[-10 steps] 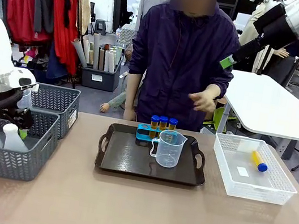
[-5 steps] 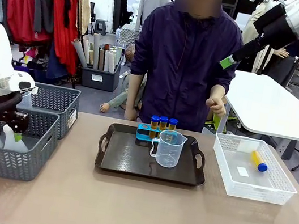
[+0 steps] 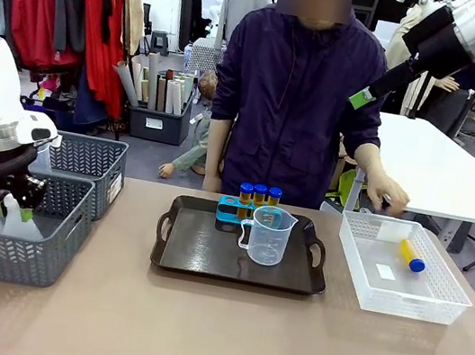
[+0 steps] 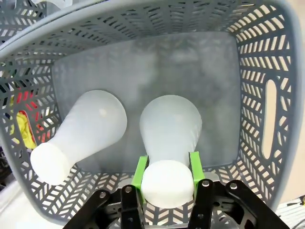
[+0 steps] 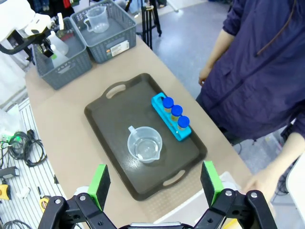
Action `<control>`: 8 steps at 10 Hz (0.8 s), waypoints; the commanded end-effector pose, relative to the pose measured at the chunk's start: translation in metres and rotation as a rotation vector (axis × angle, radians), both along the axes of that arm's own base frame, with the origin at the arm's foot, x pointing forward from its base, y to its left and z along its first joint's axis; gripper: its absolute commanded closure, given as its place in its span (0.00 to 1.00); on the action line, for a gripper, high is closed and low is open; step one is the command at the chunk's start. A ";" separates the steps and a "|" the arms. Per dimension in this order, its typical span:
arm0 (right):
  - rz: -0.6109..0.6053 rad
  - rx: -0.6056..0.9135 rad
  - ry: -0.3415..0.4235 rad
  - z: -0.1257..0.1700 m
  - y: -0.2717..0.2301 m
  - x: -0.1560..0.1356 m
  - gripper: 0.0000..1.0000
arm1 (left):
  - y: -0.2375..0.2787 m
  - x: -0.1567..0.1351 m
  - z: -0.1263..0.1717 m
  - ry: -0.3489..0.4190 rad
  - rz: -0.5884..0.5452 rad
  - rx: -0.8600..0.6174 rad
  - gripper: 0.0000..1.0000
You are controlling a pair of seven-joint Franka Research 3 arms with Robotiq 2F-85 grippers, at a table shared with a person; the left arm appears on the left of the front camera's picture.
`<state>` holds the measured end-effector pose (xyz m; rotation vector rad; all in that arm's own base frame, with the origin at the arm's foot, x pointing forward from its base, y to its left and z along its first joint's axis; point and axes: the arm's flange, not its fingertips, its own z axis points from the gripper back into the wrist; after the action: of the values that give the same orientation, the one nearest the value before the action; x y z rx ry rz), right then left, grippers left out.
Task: Prepare the laboratory tools.
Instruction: Pick up one Small flask and place it on the Handle tray.
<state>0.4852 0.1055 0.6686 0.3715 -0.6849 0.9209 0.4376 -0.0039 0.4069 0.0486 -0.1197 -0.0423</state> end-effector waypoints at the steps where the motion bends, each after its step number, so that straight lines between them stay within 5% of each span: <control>1: 0.003 0.005 -0.001 0.001 -0.001 0.000 0.00 | -0.002 -0.001 0.007 -0.021 0.017 -0.016 1.00; 8: 0.003 0.005 -0.001 0.001 -0.001 0.000 0.00 | -0.019 -0.020 0.187 -0.012 -0.037 -0.015 1.00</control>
<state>0.4852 0.1055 0.6686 0.3716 -0.6848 0.9209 0.4116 -0.0200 0.5782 0.0468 -0.1230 -0.0564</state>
